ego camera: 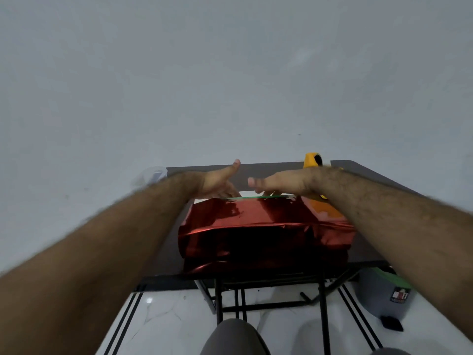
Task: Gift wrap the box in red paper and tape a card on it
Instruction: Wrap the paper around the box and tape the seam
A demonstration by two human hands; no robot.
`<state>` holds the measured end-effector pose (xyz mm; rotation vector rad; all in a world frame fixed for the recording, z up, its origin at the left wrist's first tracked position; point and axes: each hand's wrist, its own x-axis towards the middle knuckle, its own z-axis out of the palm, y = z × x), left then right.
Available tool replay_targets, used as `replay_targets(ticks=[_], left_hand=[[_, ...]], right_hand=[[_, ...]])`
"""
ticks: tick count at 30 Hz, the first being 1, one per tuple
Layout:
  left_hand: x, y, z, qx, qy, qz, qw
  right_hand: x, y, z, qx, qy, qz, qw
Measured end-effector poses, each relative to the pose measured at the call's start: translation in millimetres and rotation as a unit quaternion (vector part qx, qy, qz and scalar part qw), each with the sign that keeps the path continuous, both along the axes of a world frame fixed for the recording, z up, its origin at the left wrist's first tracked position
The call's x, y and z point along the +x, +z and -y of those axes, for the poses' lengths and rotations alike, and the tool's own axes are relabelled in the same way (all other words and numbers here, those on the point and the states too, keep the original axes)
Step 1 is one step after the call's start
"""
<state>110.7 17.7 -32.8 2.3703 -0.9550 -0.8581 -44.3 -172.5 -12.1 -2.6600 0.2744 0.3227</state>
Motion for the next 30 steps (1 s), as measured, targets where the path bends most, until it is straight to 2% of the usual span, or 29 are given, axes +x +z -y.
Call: replay_targets(ticks=[2, 6, 12, 15, 18, 21, 26, 30], left_hand=[[3, -2, 12, 0.045, -0.007, 0.012, 0.999], [12, -9, 17, 0.069, 0.002, 0.013, 0.998], [32, -10, 31, 0.091, -0.021, -0.013, 0.996], [31, -1, 50, 0.111, -0.041, 0.049, 0.992], [25, 1, 64, 0.092, -0.074, 0.117, 0.986], [22, -2, 73, 0.110, -0.082, 0.118, 0.983], [21, -1, 81, 0.138, -0.081, 0.106, 0.981], [18, 1, 79, 0.154, -0.089, 0.121, 0.977]], right_hand=[[10, -1, 11, 0.023, -0.042, -0.001, 0.999], [29, -2, 21, -0.005, -0.029, -0.066, 0.997], [34, -3, 16, -0.028, 0.037, -0.052, 0.998], [31, -2, 16, -0.010, 0.054, -0.054, 0.997], [31, -4, 16, 0.004, 0.059, -0.023, 0.998], [28, -2, 16, 0.023, 0.055, 0.011, 0.998], [22, 1, 18, 0.073, 0.045, -0.006, 0.996], [21, -1, 17, 0.078, 0.044, -0.002, 0.996]])
